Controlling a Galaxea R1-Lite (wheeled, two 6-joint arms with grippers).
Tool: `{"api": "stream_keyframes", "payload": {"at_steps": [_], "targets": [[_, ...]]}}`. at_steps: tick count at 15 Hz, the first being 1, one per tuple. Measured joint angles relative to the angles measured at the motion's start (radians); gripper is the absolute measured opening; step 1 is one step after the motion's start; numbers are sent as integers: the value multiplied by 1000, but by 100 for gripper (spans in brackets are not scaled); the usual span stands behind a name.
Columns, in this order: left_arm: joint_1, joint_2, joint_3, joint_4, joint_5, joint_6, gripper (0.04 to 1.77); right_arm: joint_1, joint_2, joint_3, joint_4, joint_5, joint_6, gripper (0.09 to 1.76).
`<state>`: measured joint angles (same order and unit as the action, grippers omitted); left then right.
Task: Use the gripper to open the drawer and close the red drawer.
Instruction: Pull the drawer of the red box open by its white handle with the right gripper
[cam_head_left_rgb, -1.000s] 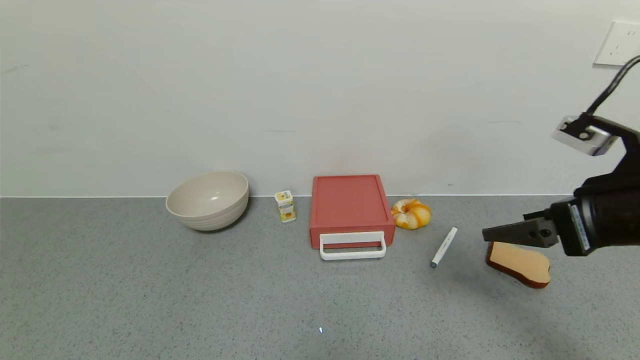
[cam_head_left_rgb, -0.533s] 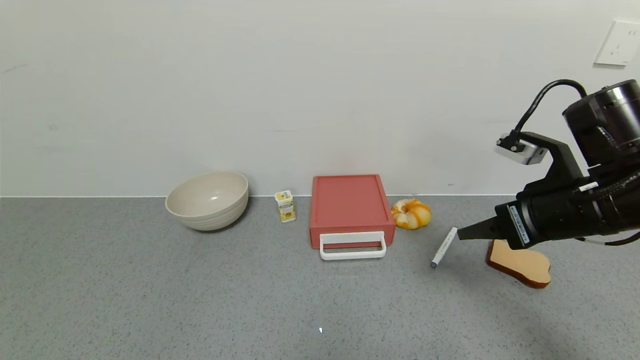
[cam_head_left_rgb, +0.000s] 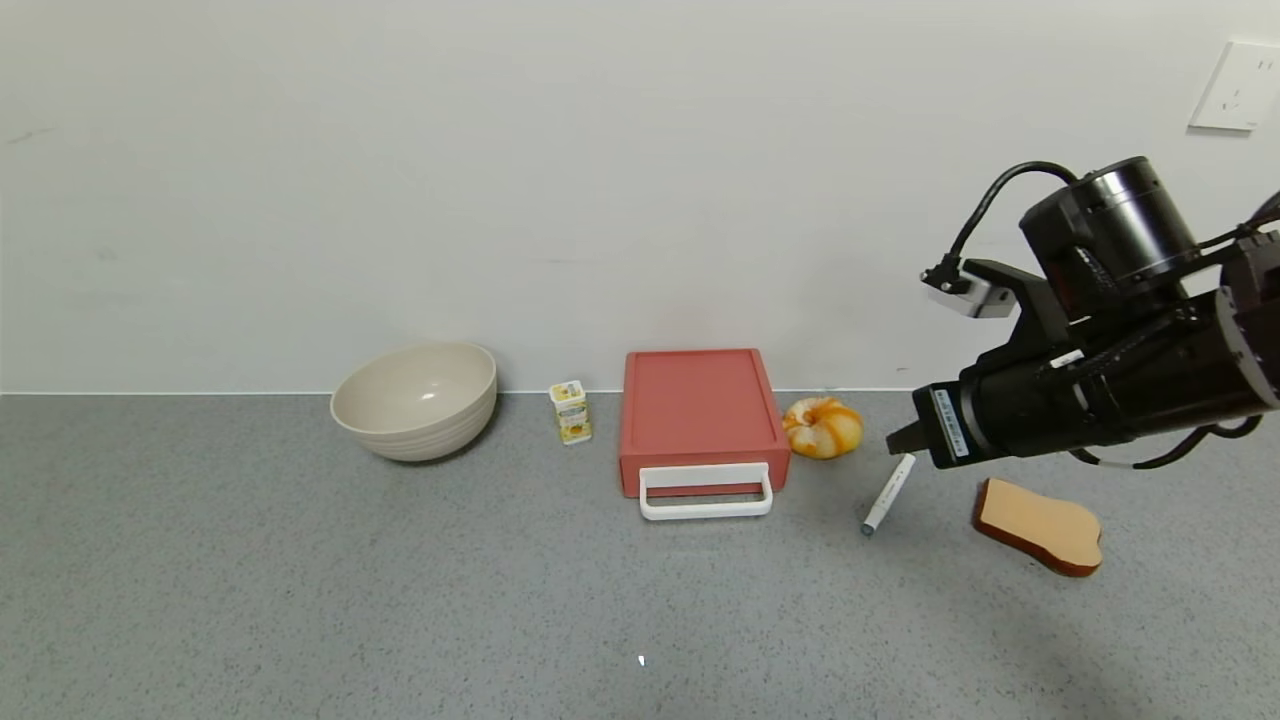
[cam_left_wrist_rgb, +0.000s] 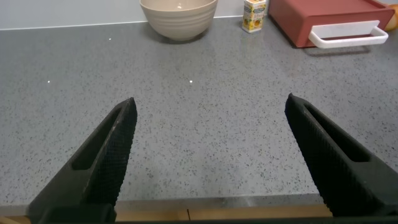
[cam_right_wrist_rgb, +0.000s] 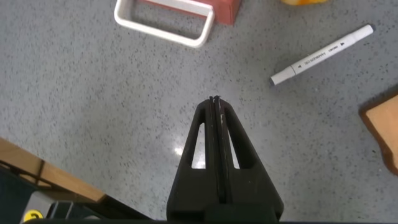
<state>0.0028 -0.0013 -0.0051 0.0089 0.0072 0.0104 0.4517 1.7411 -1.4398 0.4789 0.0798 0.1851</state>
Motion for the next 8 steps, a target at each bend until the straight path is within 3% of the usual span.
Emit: {"api": "stream_keyframes", "payload": {"at_steps": [8], "targets": [[0,0,0,2,-1,-1,172,197,249,-267,81,-227,229,11]]}}
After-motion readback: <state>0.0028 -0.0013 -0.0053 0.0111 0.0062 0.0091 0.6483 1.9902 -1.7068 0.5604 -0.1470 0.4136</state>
